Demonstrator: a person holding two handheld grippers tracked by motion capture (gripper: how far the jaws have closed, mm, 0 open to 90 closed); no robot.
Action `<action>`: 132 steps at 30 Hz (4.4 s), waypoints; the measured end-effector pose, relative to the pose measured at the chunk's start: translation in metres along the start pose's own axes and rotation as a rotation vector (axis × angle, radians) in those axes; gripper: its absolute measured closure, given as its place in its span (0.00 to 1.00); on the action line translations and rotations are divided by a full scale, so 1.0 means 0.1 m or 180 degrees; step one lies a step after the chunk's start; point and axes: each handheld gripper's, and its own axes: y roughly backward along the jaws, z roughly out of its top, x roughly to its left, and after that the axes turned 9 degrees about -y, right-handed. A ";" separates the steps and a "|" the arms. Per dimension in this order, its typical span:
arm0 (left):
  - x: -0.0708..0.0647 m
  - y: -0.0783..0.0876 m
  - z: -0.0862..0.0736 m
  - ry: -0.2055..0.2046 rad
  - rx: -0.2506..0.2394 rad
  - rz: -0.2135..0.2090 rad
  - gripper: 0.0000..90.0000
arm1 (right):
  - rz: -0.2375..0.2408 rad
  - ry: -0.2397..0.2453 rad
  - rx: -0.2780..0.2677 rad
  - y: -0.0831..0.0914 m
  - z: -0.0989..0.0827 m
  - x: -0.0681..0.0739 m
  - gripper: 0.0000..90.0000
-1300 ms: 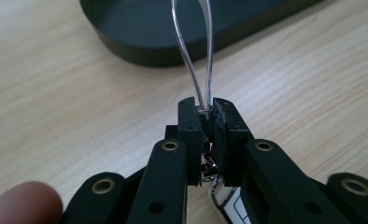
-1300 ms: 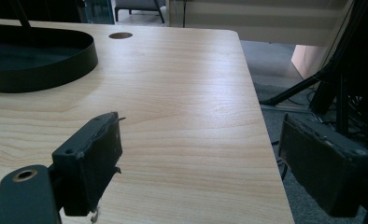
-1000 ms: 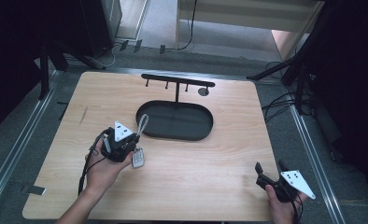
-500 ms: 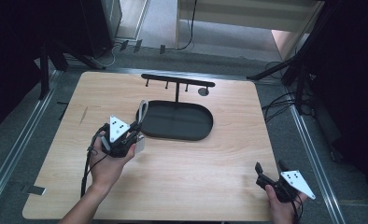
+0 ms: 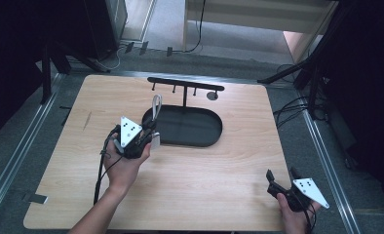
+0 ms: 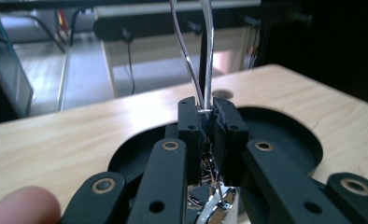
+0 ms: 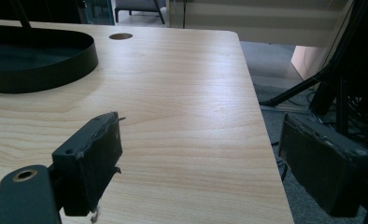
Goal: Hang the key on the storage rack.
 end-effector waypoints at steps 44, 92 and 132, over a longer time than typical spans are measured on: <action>-0.19 -0.88 -0.11 0.0068 0.0032 0.0132 0.92 | 0.0002 -0.0032 -0.0017 0.01 0.00 -0.01 0.15; 0.03 -0.37 -0.13 0.0202 0.0014 -0.0186 0.33 | 0.0001 -0.0001 -0.0023 0.00 0.00 -0.01 0.15; 0.49 0.78 -0.53 0.0145 0.0050 0.0439 0.00 | -0.0039 0.0053 0.0006 0.00 0.00 0.01 0.10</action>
